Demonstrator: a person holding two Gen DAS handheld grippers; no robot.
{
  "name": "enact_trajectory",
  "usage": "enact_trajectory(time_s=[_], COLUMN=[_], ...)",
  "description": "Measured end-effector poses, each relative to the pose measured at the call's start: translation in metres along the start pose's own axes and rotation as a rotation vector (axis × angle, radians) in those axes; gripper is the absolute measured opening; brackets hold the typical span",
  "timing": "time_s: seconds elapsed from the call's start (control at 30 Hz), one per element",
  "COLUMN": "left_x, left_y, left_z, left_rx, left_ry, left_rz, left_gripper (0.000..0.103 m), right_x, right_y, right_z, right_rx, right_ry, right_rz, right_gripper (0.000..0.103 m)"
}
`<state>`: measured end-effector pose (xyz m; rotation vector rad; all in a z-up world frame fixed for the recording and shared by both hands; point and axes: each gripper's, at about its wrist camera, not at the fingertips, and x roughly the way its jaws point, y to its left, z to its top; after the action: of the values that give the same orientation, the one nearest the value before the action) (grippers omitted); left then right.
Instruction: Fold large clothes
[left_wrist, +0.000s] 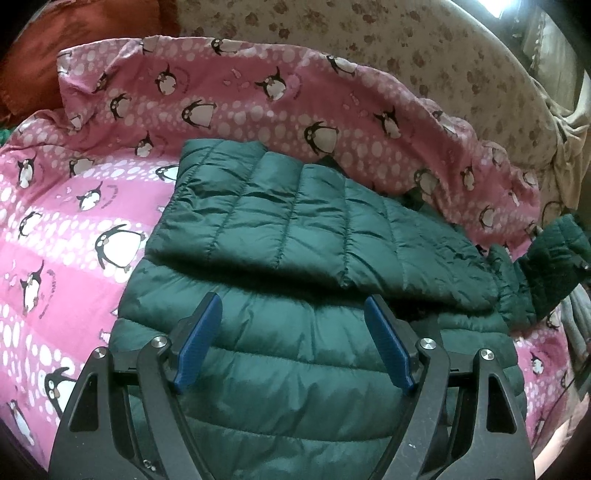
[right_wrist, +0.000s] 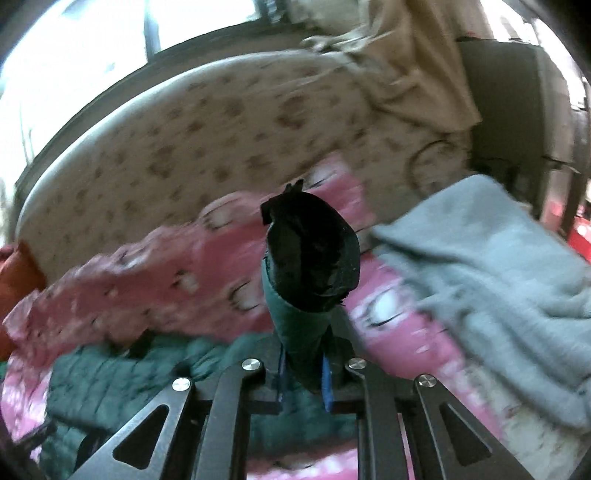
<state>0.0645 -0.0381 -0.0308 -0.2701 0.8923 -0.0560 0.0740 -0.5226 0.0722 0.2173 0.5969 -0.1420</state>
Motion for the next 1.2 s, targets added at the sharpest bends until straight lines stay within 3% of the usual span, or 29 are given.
enact_trajectory(time_s=[0.37, 0.73, 1.03, 1.2], left_x=[-0.007, -0.007, -0.011, -0.01], left_y=[0.007, 0.005, 0.014, 0.019], left_z=[-0.006, -0.008, -0.005, -0.005], left_rx=[-0.023, -0.028, -0.06, -0.084], left_ry=[0.004, 0.007, -0.002, 0.005], left_rz=[-0.013, -0.023, -0.043, -0.048], left_gripper=[0.08, 0.08, 0.08, 0.08], right_x=[0.024, 0.054, 0.079, 0.096], right_y=[0.081, 0.146, 0.201, 0.224], right_z=[-0.05, -0.087, -0.099, -0.107], right_rx=[-0.091, -0.14, -0.106, -0.04], right_ry=[0.141, 0.261, 0.325, 0.39], right_rz=[0.169, 0.253, 0.344, 0.452], right_gripper=[0.012, 0.012, 0.012, 0.012])
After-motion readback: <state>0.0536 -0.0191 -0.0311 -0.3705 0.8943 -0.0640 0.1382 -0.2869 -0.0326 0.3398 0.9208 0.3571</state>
